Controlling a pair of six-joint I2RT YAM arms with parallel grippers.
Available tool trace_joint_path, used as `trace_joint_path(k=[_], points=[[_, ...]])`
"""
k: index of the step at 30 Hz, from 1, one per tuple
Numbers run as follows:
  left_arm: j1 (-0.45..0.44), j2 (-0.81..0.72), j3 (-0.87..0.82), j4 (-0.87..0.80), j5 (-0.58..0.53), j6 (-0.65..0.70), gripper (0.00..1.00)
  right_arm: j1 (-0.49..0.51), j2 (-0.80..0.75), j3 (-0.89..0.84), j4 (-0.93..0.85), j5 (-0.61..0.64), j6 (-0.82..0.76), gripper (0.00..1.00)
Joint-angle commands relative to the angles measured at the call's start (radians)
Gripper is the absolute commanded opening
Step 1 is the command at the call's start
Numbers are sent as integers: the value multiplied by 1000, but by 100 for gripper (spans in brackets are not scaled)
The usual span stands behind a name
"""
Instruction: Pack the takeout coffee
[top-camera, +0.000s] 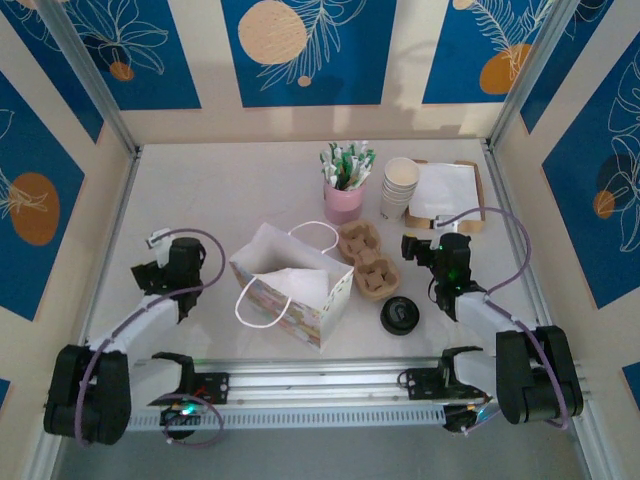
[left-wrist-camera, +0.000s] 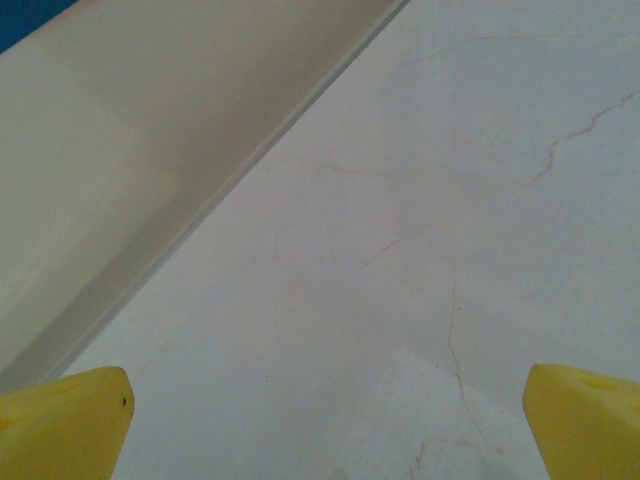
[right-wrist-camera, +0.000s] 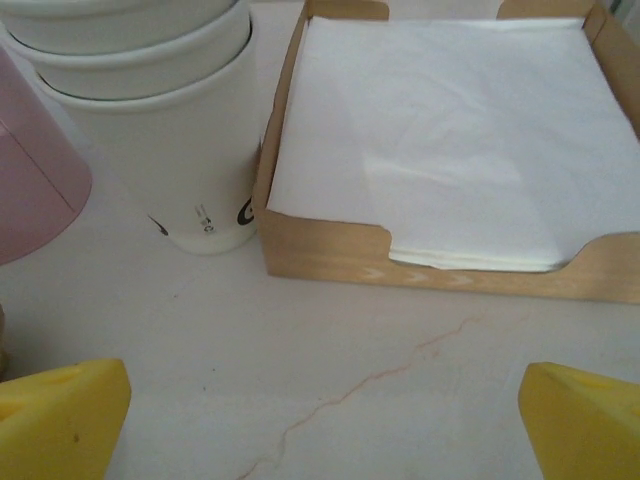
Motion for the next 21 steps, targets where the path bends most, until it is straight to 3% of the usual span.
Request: trace_joint_path(k=[1, 11, 16, 21], points=[[14, 62, 15, 91, 13, 61, 100, -2, 10, -17, 118, -5, -49, 100], [22, 130, -25, 375, 140, 230, 100, -1, 75, -24, 235, -84, -105, 100], [34, 156, -98, 629, 252, 285, 100, -8, 90, -23, 260, -130, -113, 100], [36, 216, -88, 719, 320, 318, 100, -17, 110, -13, 267, -180, -105, 100]])
